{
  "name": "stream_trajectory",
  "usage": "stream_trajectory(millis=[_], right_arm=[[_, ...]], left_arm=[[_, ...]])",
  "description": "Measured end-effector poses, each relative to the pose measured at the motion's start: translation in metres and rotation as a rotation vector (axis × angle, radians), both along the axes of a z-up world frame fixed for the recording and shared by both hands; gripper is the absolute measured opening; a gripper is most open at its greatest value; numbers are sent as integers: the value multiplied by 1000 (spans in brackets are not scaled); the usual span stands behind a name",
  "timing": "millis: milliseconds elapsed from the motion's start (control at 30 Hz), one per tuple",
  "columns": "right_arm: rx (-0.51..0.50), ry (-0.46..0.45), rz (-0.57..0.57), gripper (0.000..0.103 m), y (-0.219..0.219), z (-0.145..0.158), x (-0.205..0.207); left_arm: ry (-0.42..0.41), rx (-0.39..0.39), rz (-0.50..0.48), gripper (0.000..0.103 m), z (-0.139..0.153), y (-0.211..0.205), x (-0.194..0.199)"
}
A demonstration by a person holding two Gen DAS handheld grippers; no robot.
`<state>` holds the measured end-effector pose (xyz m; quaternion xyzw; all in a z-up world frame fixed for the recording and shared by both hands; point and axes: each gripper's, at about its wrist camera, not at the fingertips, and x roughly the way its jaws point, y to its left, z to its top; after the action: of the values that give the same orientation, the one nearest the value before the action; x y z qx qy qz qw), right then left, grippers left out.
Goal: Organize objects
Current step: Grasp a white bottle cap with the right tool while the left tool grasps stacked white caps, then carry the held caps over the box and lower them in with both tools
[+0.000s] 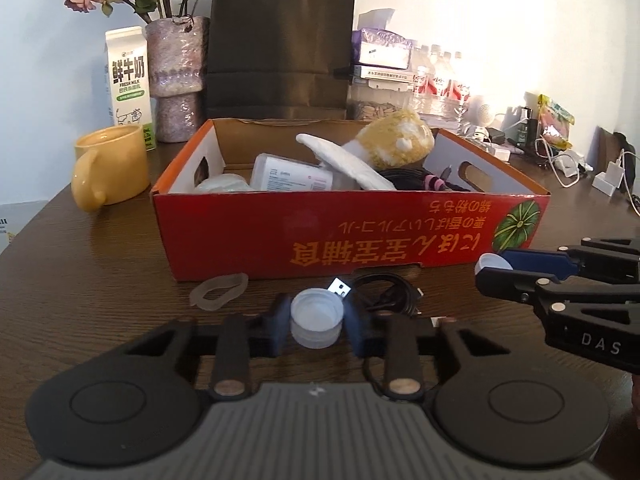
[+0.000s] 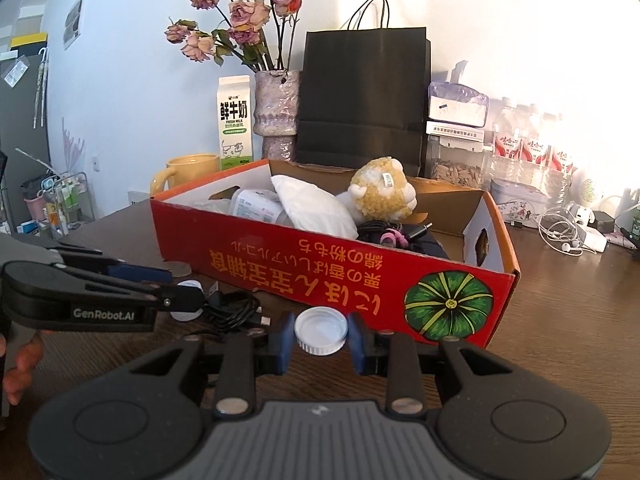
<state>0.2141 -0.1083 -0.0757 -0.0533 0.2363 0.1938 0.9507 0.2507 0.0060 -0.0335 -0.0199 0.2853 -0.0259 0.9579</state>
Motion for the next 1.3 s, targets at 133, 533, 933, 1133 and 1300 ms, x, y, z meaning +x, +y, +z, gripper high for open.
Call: stream_trajectory(millis=[133,533,933,1133,1300], right_arm=[[0,0,1,27,0,0,-1],[0,-7,-4,28,0,1,-2],[48,-85,-22,27,5,27,1],[57,-120,-27,28,10,44,12],[63,-147,-35,27,12,57,22]], left_arm=[[-7,-6,-7,30,0,0,-2],[-53,-4,21,30,5,1,-10],[-156,-12,-3,30,42,-7,-8],[-207,-14,-9,30,62,-9,6],[-236,-23,-14,30,73,-10,18]])
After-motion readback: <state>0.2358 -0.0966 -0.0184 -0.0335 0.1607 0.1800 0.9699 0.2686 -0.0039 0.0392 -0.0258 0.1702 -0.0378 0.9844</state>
